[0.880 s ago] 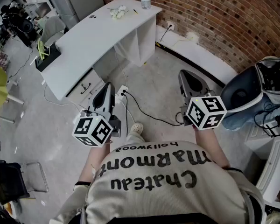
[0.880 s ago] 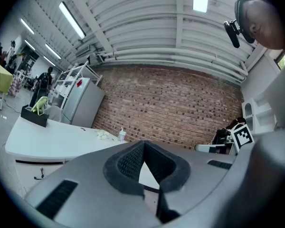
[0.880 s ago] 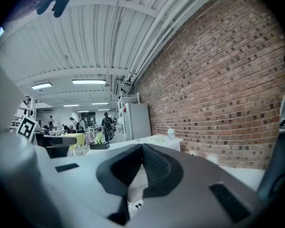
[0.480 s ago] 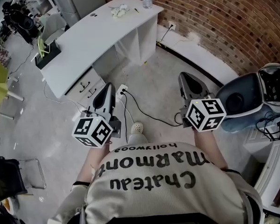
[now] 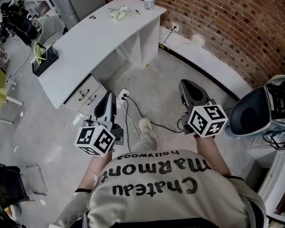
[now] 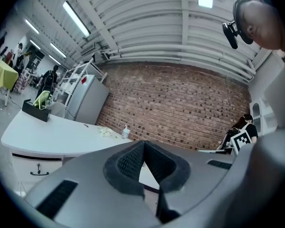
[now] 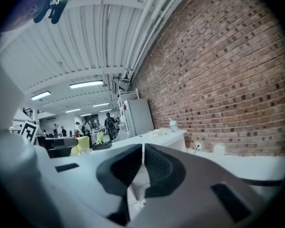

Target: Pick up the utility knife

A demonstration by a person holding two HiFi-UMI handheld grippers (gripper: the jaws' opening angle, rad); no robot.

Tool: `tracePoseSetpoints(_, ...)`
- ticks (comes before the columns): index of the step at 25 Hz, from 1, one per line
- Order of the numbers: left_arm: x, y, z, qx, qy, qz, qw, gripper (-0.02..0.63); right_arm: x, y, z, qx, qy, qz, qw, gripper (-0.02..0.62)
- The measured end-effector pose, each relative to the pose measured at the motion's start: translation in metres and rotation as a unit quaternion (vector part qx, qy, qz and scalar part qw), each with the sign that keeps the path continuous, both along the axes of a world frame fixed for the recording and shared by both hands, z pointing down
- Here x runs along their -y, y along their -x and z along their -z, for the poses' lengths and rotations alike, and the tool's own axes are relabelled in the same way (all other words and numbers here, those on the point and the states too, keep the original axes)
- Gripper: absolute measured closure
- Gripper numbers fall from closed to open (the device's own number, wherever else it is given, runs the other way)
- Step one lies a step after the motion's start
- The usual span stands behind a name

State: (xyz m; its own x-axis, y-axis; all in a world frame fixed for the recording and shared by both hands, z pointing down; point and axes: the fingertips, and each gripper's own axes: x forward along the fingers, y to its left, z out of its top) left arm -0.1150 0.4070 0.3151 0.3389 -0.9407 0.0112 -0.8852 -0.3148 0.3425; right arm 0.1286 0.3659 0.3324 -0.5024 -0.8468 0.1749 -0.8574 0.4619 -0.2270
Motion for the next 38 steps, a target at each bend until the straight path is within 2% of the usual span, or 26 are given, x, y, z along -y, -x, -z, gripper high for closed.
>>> tracePoseSetpoints(7, 0.066, 0.006, -0.013, -0.015, 0.003, 0.008, 0.9999, 0.604, 0.055, 0.002, -0.025, -0.016, 0.036, 0.002, 0.999, 0.588)
tracePoseSetpoints(12, 0.126, 0.004, -0.011, -0.022, 0.009, -0.005, 0.9997, 0.604, 0.112, 0.008, -0.023, 0.017, 0.056, 0.008, 0.998, 0.59)
tracePoseSetpoints(18, 0.198, 0.007, 0.002, -0.029, -0.008, -0.007, 0.9995, 0.604, 0.183, 0.018, -0.008, 0.0, 0.04, 0.015, 0.999, 0.592)
tracePoseSetpoints(23, 0.243, 0.013, 0.005, -0.034, -0.006, -0.006, 0.9994, 0.604, 0.228, 0.025, -0.006, -0.008, 0.039, 0.019, 0.999, 0.592)
tracePoseSetpoints(31, 0.292, 0.019, 0.005, -0.036, -0.013, 0.002, 0.9993, 0.604, 0.276, 0.024, -0.002, -0.008, 0.017, 0.023, 1.0, 0.592)
tracePoseSetpoints(38, 0.314, 0.003, -0.029, -0.046, 0.035, -0.014, 0.9982, 0.604, 0.293, 0.019, -0.045, -0.019, 0.068, 0.019, 0.997, 0.592)
